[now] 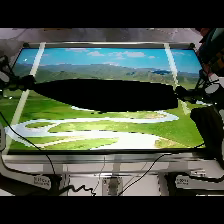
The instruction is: Fold the clothes and pants, and hang the long-sleeved shirts on hangers.
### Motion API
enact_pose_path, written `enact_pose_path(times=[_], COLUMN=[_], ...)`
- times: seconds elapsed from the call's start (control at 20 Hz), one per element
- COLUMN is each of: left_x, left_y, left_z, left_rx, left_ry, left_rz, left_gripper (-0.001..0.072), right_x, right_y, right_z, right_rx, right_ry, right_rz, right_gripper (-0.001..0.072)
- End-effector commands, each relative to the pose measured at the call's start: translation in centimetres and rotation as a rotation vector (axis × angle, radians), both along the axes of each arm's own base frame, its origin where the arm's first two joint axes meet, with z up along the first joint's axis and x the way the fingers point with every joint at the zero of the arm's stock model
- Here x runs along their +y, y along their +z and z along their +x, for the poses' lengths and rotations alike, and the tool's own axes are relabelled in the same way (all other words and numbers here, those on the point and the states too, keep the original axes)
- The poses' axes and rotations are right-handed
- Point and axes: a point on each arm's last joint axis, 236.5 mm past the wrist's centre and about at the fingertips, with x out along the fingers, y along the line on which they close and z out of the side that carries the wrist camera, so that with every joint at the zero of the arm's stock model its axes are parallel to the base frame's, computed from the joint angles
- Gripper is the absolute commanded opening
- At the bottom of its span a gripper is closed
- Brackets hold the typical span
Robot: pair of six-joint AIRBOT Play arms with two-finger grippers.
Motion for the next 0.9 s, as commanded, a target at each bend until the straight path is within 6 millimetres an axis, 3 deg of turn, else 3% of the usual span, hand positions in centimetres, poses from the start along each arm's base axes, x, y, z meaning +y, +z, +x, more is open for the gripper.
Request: enact_pose_path(times=[0.0, 0.15, 0.3, 0.4, 0.65, 0.85], left_x=[-0.2, -2.8, -4.6, -6.7, -11.9, -13.5], left_y=[6.5, 11.2, 14.7, 15.7, 15.1, 17.8], left_z=[-1.8, -3.6, -5.3, -5.9, -7.3, -9.1], left_rx=[-0.048, -0.088, -0.141, -0.167, -0.123, -0.161], left_ry=[-0.055, -0.133, -0.147, -0.169, -0.320, -0.360], left_rz=[0.143, 0.199, 0.177, 0.093, -0.032, -0.019], left_gripper=[0.0006, 0.0007, 0.0008, 0.0007, 0.0007, 0.0007], right_x=[6.9, 15.3, 23.2, 28.4, 39.7, 46.4], right_y=[2.4, 4.2, 6.6, 8.0, 10.5, 8.9], right_z=[2.0, 3.4, 3.9, 3.6, 2.1, 2.1], right_rx=[-0.098, -0.199, -0.325, -0.376, -0.408, -0.337], right_ry=[0.080, 0.160, 0.219, 0.259, 0.398, 0.398], right_rz=[0.074, 0.117, 0.143, 0.188, 0.291, 0.403], right_gripper=[0.0023, 0.0023, 0.0022, 0.0022, 0.0021, 0.0021])
